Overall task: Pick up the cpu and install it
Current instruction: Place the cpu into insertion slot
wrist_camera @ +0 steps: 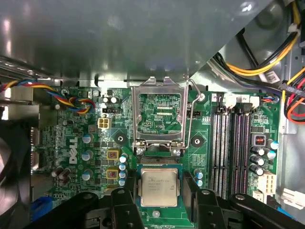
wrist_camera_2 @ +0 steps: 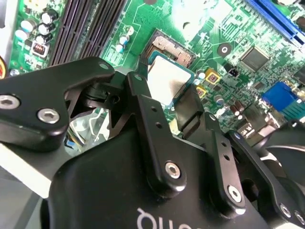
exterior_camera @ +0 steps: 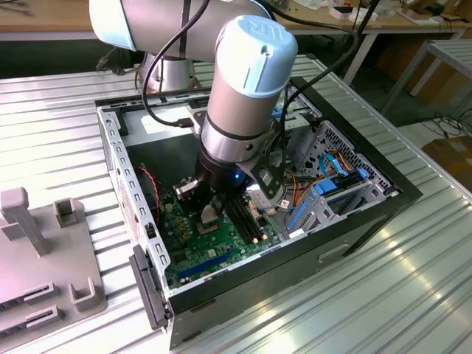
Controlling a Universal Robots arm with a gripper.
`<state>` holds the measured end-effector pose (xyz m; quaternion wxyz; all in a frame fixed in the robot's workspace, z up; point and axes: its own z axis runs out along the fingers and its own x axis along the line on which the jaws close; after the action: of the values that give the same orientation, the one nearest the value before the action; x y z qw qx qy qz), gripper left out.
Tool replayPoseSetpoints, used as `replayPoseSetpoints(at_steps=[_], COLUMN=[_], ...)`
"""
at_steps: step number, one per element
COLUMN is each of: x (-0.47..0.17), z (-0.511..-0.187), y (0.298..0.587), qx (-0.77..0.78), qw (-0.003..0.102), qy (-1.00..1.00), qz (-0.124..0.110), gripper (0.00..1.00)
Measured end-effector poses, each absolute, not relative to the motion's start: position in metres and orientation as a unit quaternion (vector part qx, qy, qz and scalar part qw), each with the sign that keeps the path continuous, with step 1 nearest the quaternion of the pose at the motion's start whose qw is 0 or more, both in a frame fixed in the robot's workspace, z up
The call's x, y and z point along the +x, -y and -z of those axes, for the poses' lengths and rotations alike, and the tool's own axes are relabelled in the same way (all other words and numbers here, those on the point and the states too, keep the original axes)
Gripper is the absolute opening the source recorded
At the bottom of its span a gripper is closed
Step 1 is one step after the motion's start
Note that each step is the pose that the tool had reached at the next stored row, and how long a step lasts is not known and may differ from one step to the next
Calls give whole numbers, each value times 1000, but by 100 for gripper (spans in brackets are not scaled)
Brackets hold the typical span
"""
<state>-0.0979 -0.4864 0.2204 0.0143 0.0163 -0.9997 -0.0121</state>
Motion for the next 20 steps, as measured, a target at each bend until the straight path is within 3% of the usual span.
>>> replayPoseSetpoints(at_steps=[20], x=[-100], z=[-201], y=[490], qx=[12], qw=[14], qy=[1000], qz=[12], gripper=[47])
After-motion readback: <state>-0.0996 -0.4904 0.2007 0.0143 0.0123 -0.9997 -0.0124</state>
